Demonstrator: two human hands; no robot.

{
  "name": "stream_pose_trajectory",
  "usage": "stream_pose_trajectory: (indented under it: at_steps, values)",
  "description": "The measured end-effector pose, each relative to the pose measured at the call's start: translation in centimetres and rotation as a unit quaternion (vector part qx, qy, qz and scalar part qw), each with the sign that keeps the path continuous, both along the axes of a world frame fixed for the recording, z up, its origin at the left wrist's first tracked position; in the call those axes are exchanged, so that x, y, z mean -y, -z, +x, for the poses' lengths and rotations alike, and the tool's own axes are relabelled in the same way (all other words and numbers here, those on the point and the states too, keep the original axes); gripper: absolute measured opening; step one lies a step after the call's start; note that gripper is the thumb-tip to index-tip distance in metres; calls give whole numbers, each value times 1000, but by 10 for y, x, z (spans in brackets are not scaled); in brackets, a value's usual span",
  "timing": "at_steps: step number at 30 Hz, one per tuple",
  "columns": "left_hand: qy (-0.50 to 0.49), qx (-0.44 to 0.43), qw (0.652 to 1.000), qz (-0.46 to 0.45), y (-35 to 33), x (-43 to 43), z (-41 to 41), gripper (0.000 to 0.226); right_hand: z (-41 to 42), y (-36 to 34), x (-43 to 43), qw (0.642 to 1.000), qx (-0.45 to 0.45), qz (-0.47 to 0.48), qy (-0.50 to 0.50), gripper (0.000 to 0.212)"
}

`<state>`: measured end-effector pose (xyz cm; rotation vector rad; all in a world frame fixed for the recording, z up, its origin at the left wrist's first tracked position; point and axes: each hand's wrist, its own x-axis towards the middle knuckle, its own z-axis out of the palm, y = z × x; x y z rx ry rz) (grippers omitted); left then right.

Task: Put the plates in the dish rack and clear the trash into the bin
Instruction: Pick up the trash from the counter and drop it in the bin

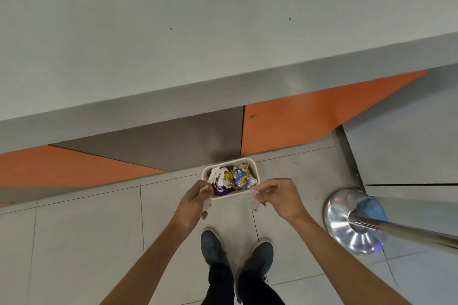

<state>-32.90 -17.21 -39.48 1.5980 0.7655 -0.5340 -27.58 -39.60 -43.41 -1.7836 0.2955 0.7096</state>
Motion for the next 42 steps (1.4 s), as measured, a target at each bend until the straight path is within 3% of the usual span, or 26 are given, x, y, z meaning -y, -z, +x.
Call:
stream_pose_trajectory:
  at_steps: [6,10,13,21,24,28,33,37,42]
  values:
    - [56,-25,996,67,114,10,17,8,0,102,4,999,7,21,27,24]
    - [72,27,985,153,195,20,30,6,21,173,-5,992,84,-83,-42,14]
    - [85,47,978,186,250,29,41,18,40,220,-13,978,108,-154,-95,14]
    - [170,100,956,217,349,38,45,24,66,292,-30,948,196,-193,-158,22]
    - [233,141,935,226,361,36,40,36,65,304,-35,949,186,-185,-176,14]
    - [256,147,921,253,351,35,35,54,55,296,-34,957,144,-166,-192,29]
    - [301,172,903,253,326,27,31,49,54,259,-24,940,168,-188,-230,28]
    - [258,160,925,227,301,24,28,41,60,245,-23,924,168,-233,-254,25]
    - [216,139,942,217,293,22,19,33,60,235,-29,955,117,-192,-195,17]
